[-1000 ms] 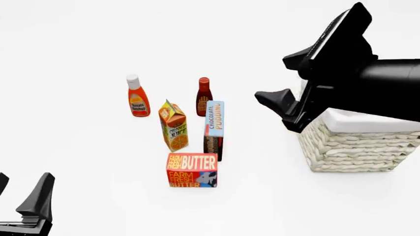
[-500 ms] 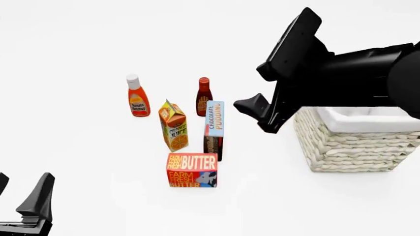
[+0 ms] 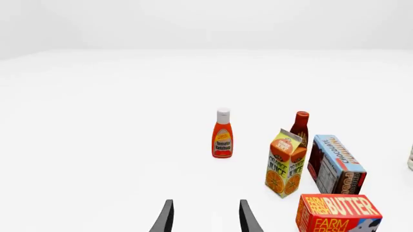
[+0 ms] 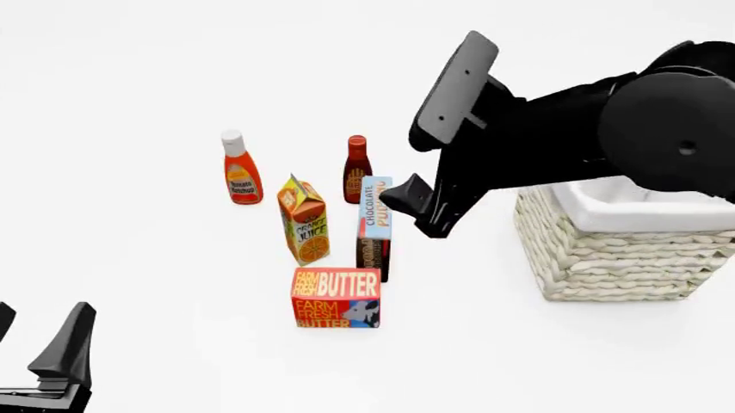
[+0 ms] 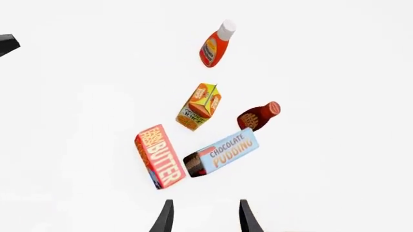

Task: Pick the butter and place it in the basket.

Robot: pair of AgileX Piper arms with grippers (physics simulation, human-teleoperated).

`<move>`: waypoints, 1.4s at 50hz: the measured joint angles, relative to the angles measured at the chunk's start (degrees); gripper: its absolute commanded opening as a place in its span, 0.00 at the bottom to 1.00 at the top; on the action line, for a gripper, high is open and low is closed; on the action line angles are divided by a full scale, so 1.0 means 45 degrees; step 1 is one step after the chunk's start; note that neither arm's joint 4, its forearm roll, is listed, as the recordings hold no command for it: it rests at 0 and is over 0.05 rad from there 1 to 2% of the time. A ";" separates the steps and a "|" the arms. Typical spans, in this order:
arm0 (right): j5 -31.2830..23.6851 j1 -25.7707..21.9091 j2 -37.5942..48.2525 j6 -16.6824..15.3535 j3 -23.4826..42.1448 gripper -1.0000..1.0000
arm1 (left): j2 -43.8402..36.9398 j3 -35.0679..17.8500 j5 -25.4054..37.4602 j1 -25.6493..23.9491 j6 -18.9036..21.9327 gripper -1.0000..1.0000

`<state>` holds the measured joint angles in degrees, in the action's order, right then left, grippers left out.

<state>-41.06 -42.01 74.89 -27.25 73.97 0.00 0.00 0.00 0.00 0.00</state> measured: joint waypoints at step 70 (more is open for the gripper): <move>-0.0927 -0.1300 0.3776 0.0055 0.2801 1.00 | 0.0000 0.0000 0.0000 0.0000 0.0000 1.00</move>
<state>-45.24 -47.86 91.89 -27.00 86.58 0.00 0.00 0.00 0.00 0.00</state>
